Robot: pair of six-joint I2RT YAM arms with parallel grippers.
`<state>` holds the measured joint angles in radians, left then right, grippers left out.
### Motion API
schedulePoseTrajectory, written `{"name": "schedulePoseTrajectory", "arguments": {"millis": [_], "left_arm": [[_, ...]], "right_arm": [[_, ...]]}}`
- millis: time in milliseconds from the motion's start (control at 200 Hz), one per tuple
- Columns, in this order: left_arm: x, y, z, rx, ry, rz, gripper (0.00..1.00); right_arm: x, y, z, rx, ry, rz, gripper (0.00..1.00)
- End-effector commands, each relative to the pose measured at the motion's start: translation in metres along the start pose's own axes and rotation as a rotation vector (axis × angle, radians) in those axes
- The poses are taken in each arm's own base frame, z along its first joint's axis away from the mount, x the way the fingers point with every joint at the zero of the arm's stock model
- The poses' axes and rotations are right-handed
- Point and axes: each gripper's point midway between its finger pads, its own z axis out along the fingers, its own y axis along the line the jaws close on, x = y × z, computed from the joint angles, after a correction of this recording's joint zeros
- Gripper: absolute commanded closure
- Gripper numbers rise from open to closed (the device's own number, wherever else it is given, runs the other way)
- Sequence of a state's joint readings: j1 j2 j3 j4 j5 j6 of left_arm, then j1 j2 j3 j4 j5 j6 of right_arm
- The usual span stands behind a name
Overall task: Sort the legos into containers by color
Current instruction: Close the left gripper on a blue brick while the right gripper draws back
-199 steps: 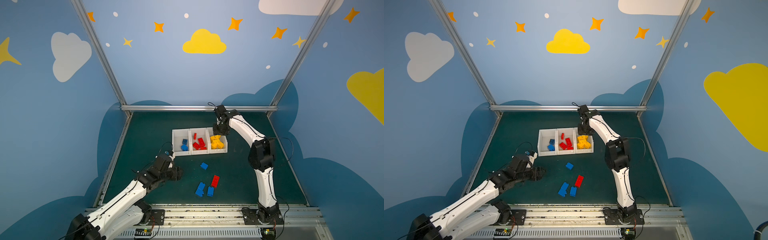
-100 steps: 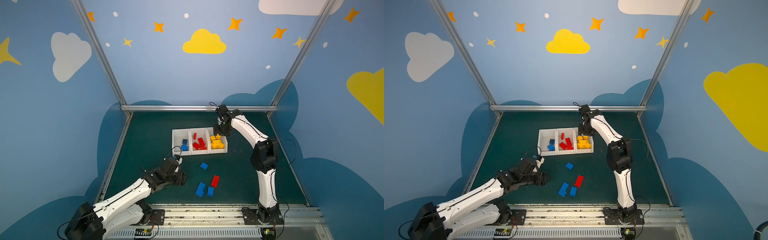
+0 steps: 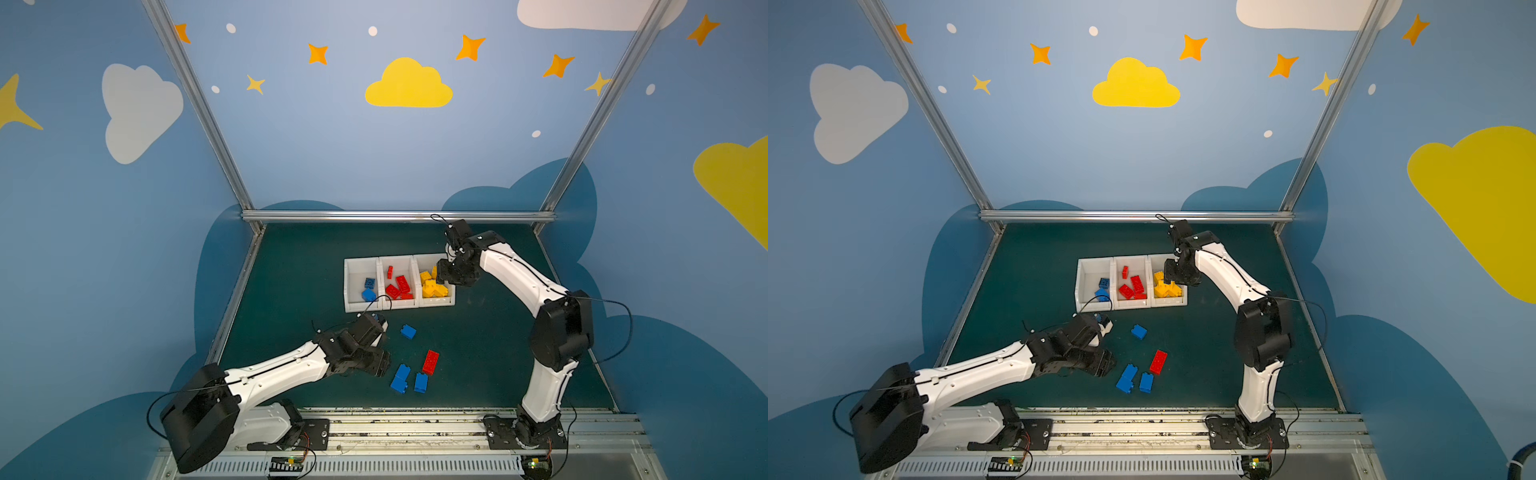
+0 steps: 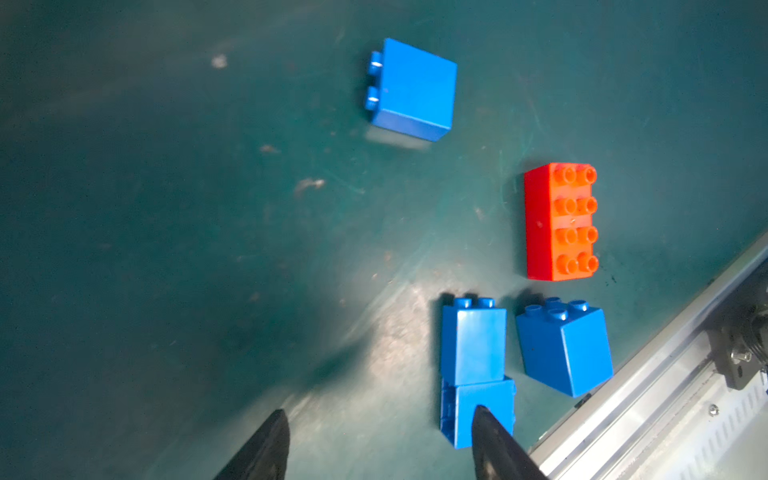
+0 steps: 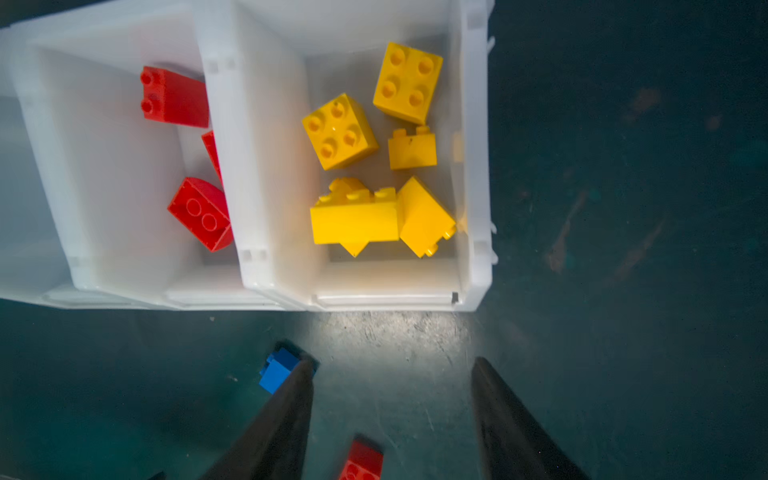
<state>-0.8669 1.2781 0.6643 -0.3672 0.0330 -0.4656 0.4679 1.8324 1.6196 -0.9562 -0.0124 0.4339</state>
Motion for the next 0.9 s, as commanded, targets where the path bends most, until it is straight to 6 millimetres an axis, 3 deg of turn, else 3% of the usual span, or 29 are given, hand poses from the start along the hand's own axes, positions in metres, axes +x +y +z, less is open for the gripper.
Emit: {"name": "schedulePoseTrajectory", "arguments": {"millis": [0, 375, 896], "left_arm": [[-0.003, -0.014, 0.007, 0.02, 0.028, 0.058, 0.31], [-0.001, -0.041, 0.04, 0.009, 0.169, 0.167, 0.38], [0.014, -0.05, 0.065, -0.103, 0.278, 0.263, 0.51]], "right_arm": [[0.011, -0.007, -0.016, -0.003, -0.024, 0.005, 0.39], [0.074, -0.041, -0.026, 0.037, -0.009, 0.08, 0.38], [0.1, -0.054, -0.027, 0.042, -0.01, 0.128, 0.39]]}}
